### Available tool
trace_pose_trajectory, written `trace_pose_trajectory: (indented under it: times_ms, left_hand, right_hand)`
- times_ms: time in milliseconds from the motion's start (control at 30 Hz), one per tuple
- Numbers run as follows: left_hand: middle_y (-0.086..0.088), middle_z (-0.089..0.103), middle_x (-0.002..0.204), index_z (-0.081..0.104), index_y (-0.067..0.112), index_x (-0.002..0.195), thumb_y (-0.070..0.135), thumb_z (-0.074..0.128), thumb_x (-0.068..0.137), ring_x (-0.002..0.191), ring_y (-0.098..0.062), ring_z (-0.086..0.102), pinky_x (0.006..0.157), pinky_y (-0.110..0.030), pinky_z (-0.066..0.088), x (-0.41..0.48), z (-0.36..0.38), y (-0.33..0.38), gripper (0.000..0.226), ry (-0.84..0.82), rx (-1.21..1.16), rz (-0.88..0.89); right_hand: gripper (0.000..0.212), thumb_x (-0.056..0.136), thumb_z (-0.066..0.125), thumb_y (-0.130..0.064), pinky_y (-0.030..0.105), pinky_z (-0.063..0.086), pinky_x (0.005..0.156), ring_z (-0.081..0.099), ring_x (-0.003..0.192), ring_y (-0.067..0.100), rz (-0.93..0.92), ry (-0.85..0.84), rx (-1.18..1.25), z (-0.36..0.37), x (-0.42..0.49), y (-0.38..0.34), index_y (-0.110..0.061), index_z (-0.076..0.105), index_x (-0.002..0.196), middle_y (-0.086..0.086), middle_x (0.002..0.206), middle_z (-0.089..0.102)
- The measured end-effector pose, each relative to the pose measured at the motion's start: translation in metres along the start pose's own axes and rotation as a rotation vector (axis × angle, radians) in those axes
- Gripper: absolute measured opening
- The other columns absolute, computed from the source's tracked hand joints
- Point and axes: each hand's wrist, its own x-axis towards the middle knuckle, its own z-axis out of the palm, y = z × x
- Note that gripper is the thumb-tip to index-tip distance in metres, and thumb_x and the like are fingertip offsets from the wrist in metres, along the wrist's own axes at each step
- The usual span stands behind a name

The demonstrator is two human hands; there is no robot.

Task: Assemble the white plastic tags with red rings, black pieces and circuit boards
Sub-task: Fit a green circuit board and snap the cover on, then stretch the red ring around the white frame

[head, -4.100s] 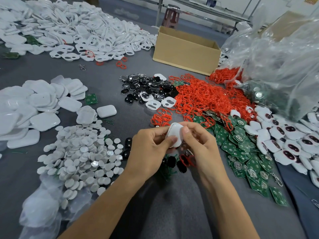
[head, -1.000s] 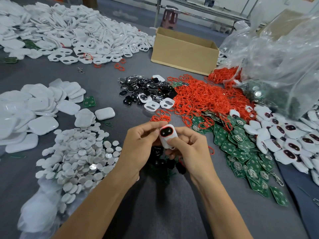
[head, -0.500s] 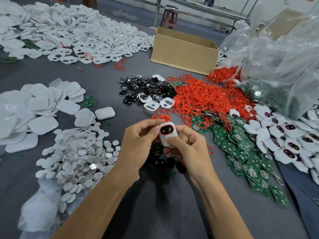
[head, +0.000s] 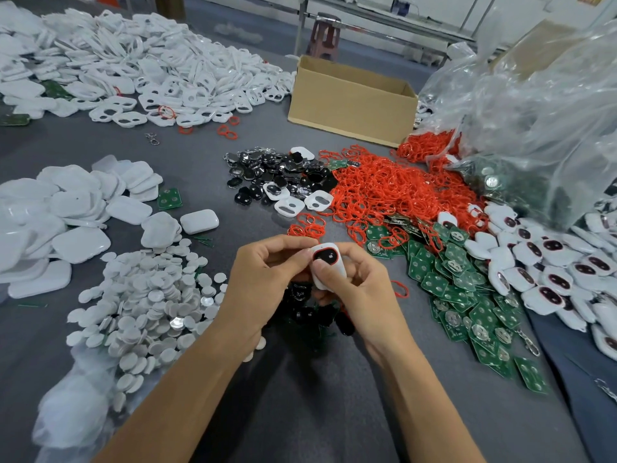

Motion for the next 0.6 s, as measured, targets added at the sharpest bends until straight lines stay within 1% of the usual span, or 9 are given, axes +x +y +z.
trace_pose_trajectory:
  times_ms: [133,200,267,333,400,467,500,533,600]
  left_hand:
    - [-0.01,0.076,0.084,0.074,0.008,0.095,0.003,0.063,0.091,0.075,-0.018,0.073,0.067,-0.021,0.058,0.0,0.001,0.001,0.013,-0.027,-0.026,0.001]
    - [-0.008,0.076,0.082,0.073,0.007,0.096,0.004,0.061,0.092,0.074,-0.016,0.072,0.068,-0.02,0.058,0.001,0.0,0.001,0.013,-0.015,-0.047,0.003]
    - [-0.005,0.076,0.081,0.072,0.007,0.098,0.005,0.06,0.093,0.073,-0.012,0.071,0.069,-0.019,0.058,0.003,-0.002,0.001,0.014,-0.004,-0.059,0.016]
    - [-0.003,0.076,0.081,0.072,0.009,0.098,0.007,0.059,0.093,0.072,-0.01,0.07,0.069,-0.018,0.058,0.003,-0.003,0.001,0.014,-0.002,-0.061,0.031]
    - [-0.002,0.076,0.081,0.072,0.01,0.098,0.008,0.06,0.093,0.071,-0.01,0.068,0.068,-0.018,0.057,0.001,-0.003,0.002,0.013,0.001,-0.056,0.046]
    - [-0.002,0.075,0.082,0.072,0.011,0.097,0.008,0.06,0.093,0.071,-0.011,0.068,0.068,-0.017,0.057,-0.001,-0.003,0.004,0.013,0.009,-0.039,0.056]
    - [-0.002,0.075,0.082,0.072,0.012,0.096,0.008,0.06,0.093,0.072,-0.011,0.067,0.067,-0.018,0.057,-0.001,-0.003,0.005,0.013,0.015,-0.029,0.06]
    - [-0.001,0.075,0.083,0.072,0.013,0.096,0.009,0.06,0.093,0.072,-0.012,0.067,0.067,-0.018,0.056,-0.002,-0.003,0.007,0.013,0.021,-0.019,0.064]
    - [0.001,0.075,0.082,0.072,0.014,0.096,0.01,0.061,0.093,0.071,-0.011,0.067,0.067,-0.018,0.056,-0.002,-0.005,0.009,0.012,0.031,-0.009,0.069]
  right_hand:
    - [0.023,0.093,0.057,-0.002,0.021,0.042,0.047,0.051,0.051,0.016,-0.023,0.028,-0.133,-0.017,-0.013,-0.01,-0.017,0.061,0.11,0.005,0.067,0.059]
    - [0.024,0.093,0.057,-0.001,0.024,0.044,0.052,0.053,0.054,0.015,-0.077,0.114,-0.238,-0.038,-0.03,-0.016,-0.021,0.062,0.106,0.001,0.072,0.06]
    - [0.023,0.089,0.064,-0.004,0.029,0.051,0.057,0.056,0.06,0.009,-0.107,0.305,-0.346,-0.068,-0.058,-0.02,-0.025,0.064,0.099,-0.008,0.078,0.063]
    - [0.025,0.081,0.074,-0.008,0.029,0.054,0.061,0.058,0.063,0.006,-0.084,0.582,-0.424,-0.105,-0.094,-0.021,-0.025,0.066,0.098,-0.01,0.082,0.068]
    - [0.033,0.075,0.08,-0.015,0.018,0.052,0.06,0.058,0.065,0.006,-0.029,0.846,-0.554,-0.145,-0.132,-0.021,-0.03,0.065,0.1,-0.007,0.087,0.07]
    - [0.043,0.074,0.08,-0.018,0.007,0.048,0.06,0.06,0.07,0.004,0.04,1.043,-0.707,-0.179,-0.164,-0.017,-0.037,0.062,0.109,-0.002,0.096,0.07]
    - [0.049,0.075,0.079,-0.019,0.004,0.047,0.065,0.061,0.074,0.007,0.069,1.107,-0.749,-0.194,-0.177,-0.013,-0.039,0.06,0.116,-0.001,0.1,0.069]
    - [0.053,0.076,0.077,-0.019,0.002,0.045,0.071,0.061,0.08,0.01,0.105,1.132,-0.783,-0.207,-0.186,-0.009,-0.04,0.058,0.121,0.0,0.102,0.068]
    - [0.06,0.078,0.073,-0.02,0.006,0.044,0.085,0.062,0.096,0.016,0.239,1.085,-0.808,-0.225,-0.201,0.0,-0.041,0.051,0.129,0.001,0.11,0.067]
